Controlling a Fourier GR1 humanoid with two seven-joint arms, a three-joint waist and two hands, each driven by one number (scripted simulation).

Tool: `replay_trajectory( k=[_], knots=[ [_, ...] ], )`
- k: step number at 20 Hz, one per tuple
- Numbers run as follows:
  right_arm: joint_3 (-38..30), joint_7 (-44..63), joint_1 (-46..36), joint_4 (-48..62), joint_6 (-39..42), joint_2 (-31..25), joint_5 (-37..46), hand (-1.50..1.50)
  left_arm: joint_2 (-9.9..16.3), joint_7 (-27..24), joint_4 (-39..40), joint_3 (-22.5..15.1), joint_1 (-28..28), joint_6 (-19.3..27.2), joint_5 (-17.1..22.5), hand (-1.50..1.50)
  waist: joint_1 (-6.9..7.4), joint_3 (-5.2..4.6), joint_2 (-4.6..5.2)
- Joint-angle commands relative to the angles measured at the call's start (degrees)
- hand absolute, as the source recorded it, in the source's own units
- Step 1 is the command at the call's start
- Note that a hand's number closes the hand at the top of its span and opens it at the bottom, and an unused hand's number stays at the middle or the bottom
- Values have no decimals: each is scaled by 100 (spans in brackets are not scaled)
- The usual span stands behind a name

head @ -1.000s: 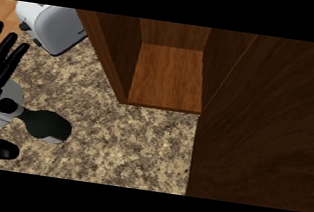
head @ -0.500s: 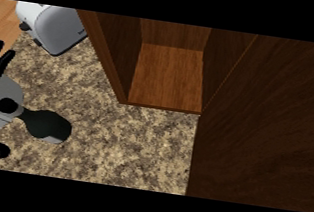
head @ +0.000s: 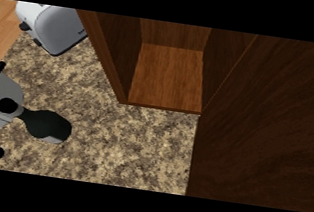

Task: Pick up the wine, place it into the cabinet and close the cabinet

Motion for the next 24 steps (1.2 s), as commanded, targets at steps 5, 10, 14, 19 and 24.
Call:
replay_trajectory(
  k=[5, 10, 14, 19, 24],
  knots=[
    [-148, 133, 169, -276, 97, 23, -163, -150, 343, -107, 626, 554, 134, -508, 274, -150, 0, 1, -2],
    [-266, 306, -33, -247, 105, -76, -377, -150, 2, -1338, 1655, 344, 353, -1007, -499, -150, -5, -1, 2],
    [75, 219, -229, -129, 3, 133, 28, -150, 143, -1399, 2311, 392, -219, -849, -620, -150, -7, -1, 4],
    [309, 208, 260, -464, 94, 263, 219, -150, 271, -1638, 2638, 434, -97, -984, -855, -150, -13, 0, 0],
    [325, -271, 240, 16, 225, 393, 387, -150, 576, -2056, 3280, 585, -74, -1535, -861, -150, -6, 0, 2]
  ],
)
